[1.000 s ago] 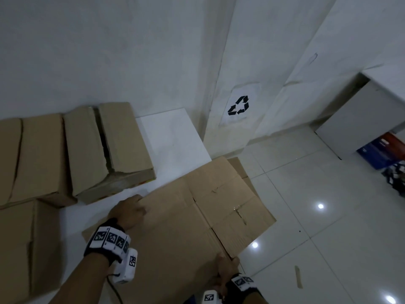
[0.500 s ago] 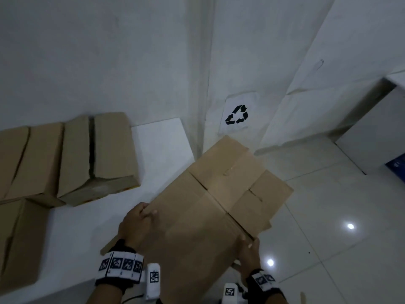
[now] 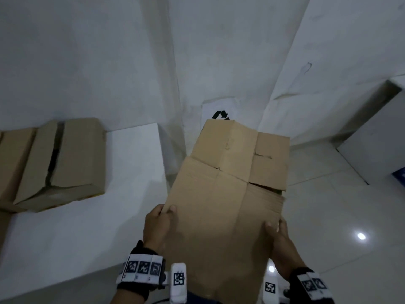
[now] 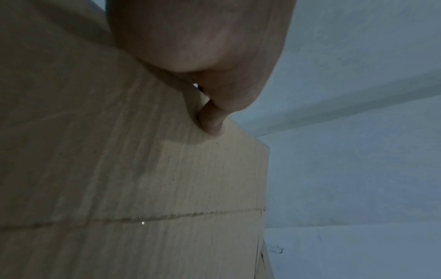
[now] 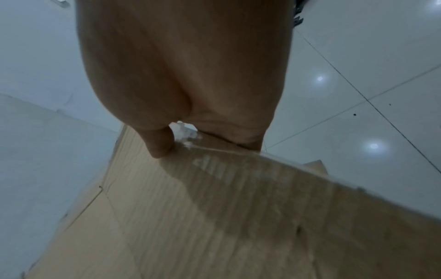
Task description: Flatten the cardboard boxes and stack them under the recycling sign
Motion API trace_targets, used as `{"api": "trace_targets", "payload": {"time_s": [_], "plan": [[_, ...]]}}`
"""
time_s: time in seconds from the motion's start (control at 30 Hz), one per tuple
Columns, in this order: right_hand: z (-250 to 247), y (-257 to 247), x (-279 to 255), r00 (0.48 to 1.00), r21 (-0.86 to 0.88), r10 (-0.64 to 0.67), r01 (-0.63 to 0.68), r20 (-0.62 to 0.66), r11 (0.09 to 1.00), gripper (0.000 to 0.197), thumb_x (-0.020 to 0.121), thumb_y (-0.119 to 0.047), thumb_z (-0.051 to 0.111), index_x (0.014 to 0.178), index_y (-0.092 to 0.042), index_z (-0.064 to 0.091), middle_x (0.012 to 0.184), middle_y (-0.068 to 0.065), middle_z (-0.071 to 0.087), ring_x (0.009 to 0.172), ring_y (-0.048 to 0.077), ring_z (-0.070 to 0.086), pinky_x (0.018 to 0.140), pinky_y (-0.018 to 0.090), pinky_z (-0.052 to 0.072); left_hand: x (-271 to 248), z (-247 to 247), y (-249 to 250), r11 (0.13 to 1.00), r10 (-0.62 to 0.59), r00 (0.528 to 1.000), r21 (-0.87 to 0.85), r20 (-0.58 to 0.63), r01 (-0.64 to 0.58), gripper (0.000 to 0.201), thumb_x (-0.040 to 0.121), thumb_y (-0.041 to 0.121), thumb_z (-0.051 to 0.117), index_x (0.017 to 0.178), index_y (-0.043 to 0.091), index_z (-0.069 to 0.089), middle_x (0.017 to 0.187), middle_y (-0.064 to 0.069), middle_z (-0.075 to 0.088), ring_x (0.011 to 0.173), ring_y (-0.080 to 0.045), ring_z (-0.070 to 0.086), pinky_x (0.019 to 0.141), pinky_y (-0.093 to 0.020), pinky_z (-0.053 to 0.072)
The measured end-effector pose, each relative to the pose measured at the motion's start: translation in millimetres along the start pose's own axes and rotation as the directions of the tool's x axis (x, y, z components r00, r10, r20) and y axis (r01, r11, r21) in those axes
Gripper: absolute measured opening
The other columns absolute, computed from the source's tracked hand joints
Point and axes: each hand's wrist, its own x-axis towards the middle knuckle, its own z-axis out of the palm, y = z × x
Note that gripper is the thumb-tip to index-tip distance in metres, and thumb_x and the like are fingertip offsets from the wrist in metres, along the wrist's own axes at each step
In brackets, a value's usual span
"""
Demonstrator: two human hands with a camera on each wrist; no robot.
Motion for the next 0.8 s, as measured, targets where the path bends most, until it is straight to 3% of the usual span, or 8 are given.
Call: {"api": "trace_targets", "payload": {"time_s": [0.17, 0.3, 0.37, 0.43, 0.5, 0.6, 0.7, 0.8], "plan": [[-39.3, -30.5, 41.1, 0.999, -0.044, 0.026, -0.027, -0.027, 0.999, 0.042, 0.098, -0.03, 0.051, 0.135, -0.043, 0.037, 0.125, 0.002, 0.057, 0.109, 0.031, 0.058, 0.088, 0.055, 0.052, 25.6, 61.3, -1.5, 0.991, -0.122, 0.99, -0.044, 0.077, 0.126, 0.014, 0.094, 0.025, 0.059, 0.083, 0.019, 0.066, 0.089, 0.001, 0.063, 0.089, -0.026, 0.057, 0.088, -0.045, 0.049], [-79.3, -44.0, 83.4, 0.977, -0.054, 0.16, -0.169, -0.14, 0.984, 0.044, 0.099, -0.022, 0.051, 0.136, -0.04, 0.037, 0.131, 0.01, 0.054, 0.112, 0.035, 0.056, 0.093, 0.057, 0.049, 58.0, 126.6, -7.9, 0.969, -0.247, 0.961, 0.041, 0.121, 0.244, 0.023, 0.099, 0.02, 0.05, 0.076, 0.018, 0.052, 0.085, -0.003, 0.051, 0.081, -0.022, 0.048, 0.084, -0.037, 0.041], [-95.8, -47.8, 99.7, 0.957, -0.086, 0.217, -0.237, -0.191, 0.968, 0.046, 0.097, -0.023, 0.053, 0.136, -0.042, 0.037, 0.135, 0.011, 0.051, 0.113, 0.036, 0.054, 0.093, 0.057, 0.049, 66.9, 153.9, -7.0, 0.953, -0.299, 0.943, 0.094, 0.145, 0.287, 0.014, 0.099, 0.018, 0.047, 0.096, 0.011, 0.058, 0.104, -0.01, 0.055, 0.089, -0.026, 0.05, 0.084, -0.036, 0.041], [-107.7, -51.8, 116.3, 0.935, -0.125, 0.269, -0.303, -0.231, 0.945, 0.047, 0.097, -0.022, 0.053, 0.137, -0.041, 0.037, 0.133, 0.009, 0.053, 0.111, 0.035, 0.055, 0.092, 0.056, 0.05, 76.6, 179.0, -5.0, 0.932, -0.348, 0.924, 0.167, 0.159, 0.322, 0.039, 0.098, 0.02, 0.045, 0.124, -0.006, 0.054, 0.126, -0.024, 0.056, 0.104, -0.037, 0.055, 0.09, -0.04, 0.047], [-112.2, -55.7, 130.9, 0.916, -0.132, 0.309, -0.349, -0.255, 0.928, 0.047, 0.098, -0.017, 0.05, 0.138, -0.038, 0.037, 0.125, 0.009, 0.058, 0.105, 0.036, 0.057, 0.089, 0.053, 0.051, 83.3, 195.7, -2.8, 0.909, -0.388, 0.909, 0.225, 0.153, 0.351, 0.051, 0.097, 0.022, 0.043, 0.134, -0.013, 0.042, 0.135, -0.029, 0.049, 0.116, -0.042, 0.054, 0.095, -0.042, 0.047], [-116.2, -62.3, 165.2, 0.9, -0.168, 0.361, -0.406, -0.244, 0.898, 0.051, 0.099, -0.011, 0.047, 0.143, -0.032, 0.034, 0.126, 0.011, 0.056, 0.108, 0.039, 0.056, 0.09, 0.057, 0.051, 94.1, 221.9, -10.7, 0.895, -0.409, 0.899, 0.26, 0.156, 0.362, 0.04, 0.099, 0.018, 0.042, 0.116, -0.016, 0.055, 0.122, -0.031, 0.057, 0.098, -0.039, 0.058, 0.078, -0.034, 0.046], [-116.7, -64.1, 214.9, 0.89, -0.25, 0.404, -0.449, -0.212, 0.858, 0.053, 0.099, -0.007, 0.044, 0.146, -0.028, 0.032, 0.123, 0.012, 0.052, 0.106, 0.039, 0.055, 0.086, 0.056, 0.052, 104.7, 247.4, -31.4, 0.887, -0.407, 0.909, 0.277, 0.088, 0.37, 0.021, 0.099, 0.014, 0.039, 0.086, 0.007, 0.054, 0.096, -0.014, 0.056, 0.067, -0.019, 0.046, 0.06, -0.028, 0.034], [-113.4, -54.2, 275.6, 0.886, -0.369, 0.434, -0.462, -0.163, 0.806, 0.046, 0.1, -0.008, 0.043, 0.141, -0.027, 0.037, 0.109, 0.008, 0.056, 0.093, 0.033, 0.056, 0.073, 0.048, 0.051, 122.8, 274.8, -67.8, 0.869, -0.439, 0.898, 0.26, 0.018, 0.42, 0.019, 0.101, 0.014, 0.039, 0.084, 0.016, 0.048, 0.089, -0.007, 0.049, 0.067, -0.019, 0.044, 0.063, -0.029, 0.033]]}}
